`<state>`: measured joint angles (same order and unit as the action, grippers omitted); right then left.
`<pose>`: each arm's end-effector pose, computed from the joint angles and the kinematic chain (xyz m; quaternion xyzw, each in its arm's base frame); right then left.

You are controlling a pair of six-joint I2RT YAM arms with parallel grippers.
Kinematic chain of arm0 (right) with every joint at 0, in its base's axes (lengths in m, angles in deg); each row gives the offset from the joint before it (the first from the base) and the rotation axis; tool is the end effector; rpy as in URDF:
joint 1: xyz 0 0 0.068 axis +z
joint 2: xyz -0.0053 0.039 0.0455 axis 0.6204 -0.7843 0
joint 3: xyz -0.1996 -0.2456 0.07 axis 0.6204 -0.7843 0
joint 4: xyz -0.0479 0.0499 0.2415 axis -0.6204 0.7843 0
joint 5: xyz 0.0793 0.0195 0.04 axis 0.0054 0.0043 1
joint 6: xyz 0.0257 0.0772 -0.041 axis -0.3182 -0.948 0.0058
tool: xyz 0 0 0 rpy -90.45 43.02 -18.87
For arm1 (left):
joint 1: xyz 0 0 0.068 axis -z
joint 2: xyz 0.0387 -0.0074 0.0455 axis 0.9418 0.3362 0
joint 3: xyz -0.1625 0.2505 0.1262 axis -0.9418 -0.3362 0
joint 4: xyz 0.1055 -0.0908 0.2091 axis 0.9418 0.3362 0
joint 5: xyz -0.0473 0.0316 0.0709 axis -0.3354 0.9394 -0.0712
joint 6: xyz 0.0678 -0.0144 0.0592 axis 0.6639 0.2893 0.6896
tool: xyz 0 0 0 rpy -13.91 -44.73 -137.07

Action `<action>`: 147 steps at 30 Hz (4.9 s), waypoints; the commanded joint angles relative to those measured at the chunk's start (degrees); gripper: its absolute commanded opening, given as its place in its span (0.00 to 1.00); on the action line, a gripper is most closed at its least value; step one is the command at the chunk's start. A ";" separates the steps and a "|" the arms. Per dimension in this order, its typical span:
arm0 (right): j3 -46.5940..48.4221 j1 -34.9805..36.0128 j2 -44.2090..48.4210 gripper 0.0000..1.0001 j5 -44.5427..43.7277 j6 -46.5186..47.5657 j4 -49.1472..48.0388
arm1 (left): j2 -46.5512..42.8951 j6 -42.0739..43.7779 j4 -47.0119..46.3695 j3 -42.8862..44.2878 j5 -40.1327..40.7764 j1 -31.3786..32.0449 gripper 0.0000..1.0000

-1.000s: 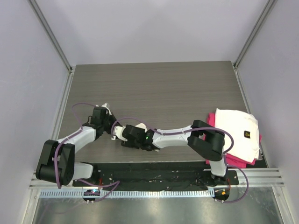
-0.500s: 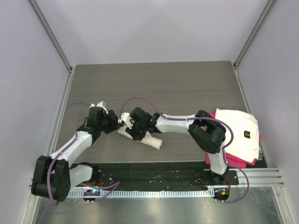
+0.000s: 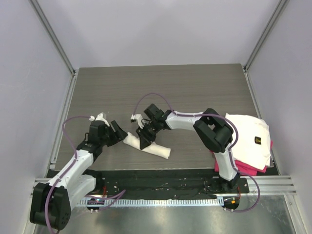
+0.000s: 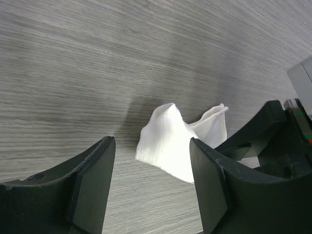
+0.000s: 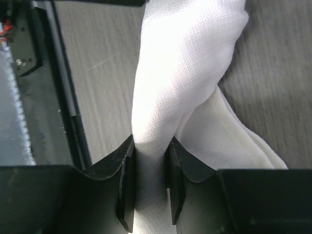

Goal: Fold the napkin, place the utensils inside, and roll it up
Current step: Roll the napkin with the utensil

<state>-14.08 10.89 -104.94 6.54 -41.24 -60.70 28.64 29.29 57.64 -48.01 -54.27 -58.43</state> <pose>0.2561 0.3769 0.1656 -0.5007 0.7606 0.3970 0.1154 0.1690 -0.0473 0.1941 -0.2020 0.8825 -0.2451 0.3468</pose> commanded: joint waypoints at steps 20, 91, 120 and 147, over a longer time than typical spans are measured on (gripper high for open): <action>3.58 -2.56 -6.57 0.39 3.35 -3.32 6.76 | 14.41 -4.80 -21.78 -4.96 -11.50 -0.06 0.19; 2.08 -2.56 -3.75 0.26 13.09 -11.57 3.42 | -0.79 -0.32 -11.41 -4.86 -12.02 -0.23 0.65; 1.38 -2.57 11.26 0.63 -13.34 -9.22 4.03 | 10.02 -1.72 -6.34 0.67 -11.86 -0.15 0.00; -10.05 15.99 11.10 0.78 -48.43 10.13 -6.78 | 15.56 -0.93 1.95 7.44 -12.29 -0.15 0.00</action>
<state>-26.98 28.09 -92.08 -42.90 -31.79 -68.90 44.05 26.97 58.66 -42.50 -66.19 -58.50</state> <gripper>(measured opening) 0.806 0.039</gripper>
